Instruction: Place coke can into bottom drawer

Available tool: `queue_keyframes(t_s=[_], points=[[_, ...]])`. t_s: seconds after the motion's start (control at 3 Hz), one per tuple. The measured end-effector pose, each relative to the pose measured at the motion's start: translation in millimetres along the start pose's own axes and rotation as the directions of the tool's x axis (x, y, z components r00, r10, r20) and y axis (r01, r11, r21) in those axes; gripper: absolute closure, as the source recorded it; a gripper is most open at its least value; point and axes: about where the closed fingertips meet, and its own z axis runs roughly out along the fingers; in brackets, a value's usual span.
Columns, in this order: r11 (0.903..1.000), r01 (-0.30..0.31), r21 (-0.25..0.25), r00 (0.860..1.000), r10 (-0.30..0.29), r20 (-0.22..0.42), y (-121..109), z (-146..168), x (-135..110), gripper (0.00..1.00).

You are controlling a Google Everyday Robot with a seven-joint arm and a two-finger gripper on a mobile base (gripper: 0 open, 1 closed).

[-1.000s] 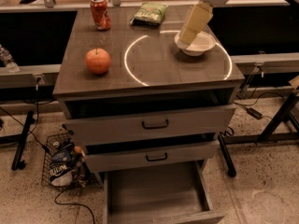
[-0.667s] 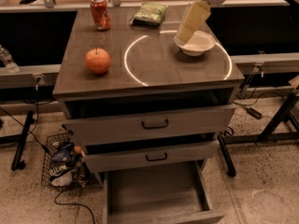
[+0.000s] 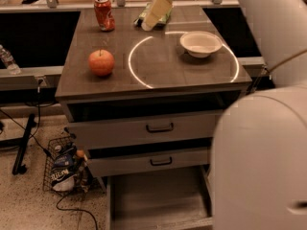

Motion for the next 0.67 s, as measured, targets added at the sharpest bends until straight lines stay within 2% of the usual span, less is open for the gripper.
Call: queue_keyframes(t_s=[0.33,0.67], points=[[0.9989,-0.047,-0.008,0.992,0.048,0.12,-12.4,52.4,-50.8,0.0],[0.9989,-0.047,-0.009,0.992,0.048,0.12,-12.3,52.6,-50.8,0.0]])
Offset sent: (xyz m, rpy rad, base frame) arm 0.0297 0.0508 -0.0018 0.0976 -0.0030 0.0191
